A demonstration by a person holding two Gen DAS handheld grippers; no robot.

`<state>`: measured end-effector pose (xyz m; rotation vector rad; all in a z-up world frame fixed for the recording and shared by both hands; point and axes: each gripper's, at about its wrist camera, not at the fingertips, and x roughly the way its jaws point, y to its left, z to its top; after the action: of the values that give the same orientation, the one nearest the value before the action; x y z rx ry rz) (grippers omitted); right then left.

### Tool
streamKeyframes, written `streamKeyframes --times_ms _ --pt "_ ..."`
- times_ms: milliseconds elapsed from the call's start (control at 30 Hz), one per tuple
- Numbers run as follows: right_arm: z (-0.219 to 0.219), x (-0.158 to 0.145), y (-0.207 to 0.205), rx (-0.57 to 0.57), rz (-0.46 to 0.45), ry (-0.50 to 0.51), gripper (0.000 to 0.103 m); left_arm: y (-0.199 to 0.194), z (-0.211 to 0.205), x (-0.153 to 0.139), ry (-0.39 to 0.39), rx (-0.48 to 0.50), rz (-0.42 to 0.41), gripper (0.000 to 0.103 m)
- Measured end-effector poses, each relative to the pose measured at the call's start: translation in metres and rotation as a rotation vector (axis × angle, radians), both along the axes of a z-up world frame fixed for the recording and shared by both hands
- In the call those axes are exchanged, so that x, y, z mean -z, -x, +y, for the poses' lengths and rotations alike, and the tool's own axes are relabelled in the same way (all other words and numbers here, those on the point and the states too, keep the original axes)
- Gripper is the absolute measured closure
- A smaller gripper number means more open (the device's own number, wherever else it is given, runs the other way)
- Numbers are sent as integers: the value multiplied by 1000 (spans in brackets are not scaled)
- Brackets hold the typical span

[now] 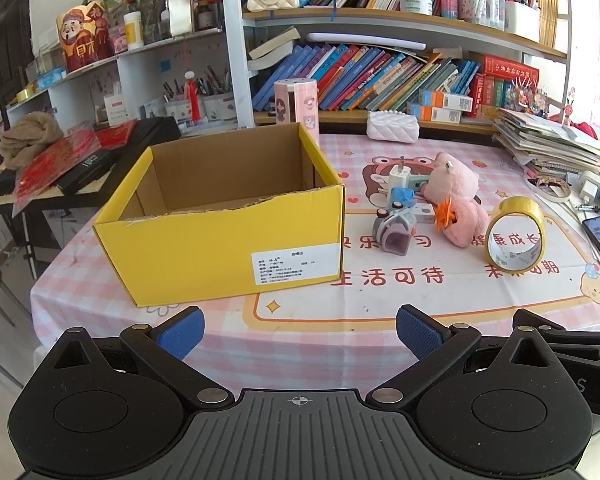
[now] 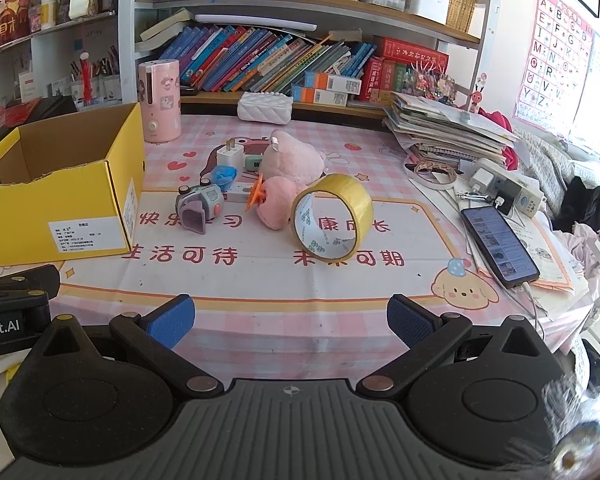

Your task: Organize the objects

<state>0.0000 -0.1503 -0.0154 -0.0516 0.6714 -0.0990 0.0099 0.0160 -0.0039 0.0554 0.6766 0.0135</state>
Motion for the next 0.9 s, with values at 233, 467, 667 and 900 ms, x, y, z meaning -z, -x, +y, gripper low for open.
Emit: streamKeyframes --times_ms 233,467,667,900 --pt "0 0 1 0 0 0 0 1 2 1 -1 0 0 0" --pt "0 0 1 -2 -1 1 0 1 3 1 -1 -1 -1 0" --pt "0 0 1 -2 -2 1 0 1 2 0 -2 1 -1 0" --pt "0 -2 1 1 -4 1 0 2 2 0 -3 -1 -2 0"
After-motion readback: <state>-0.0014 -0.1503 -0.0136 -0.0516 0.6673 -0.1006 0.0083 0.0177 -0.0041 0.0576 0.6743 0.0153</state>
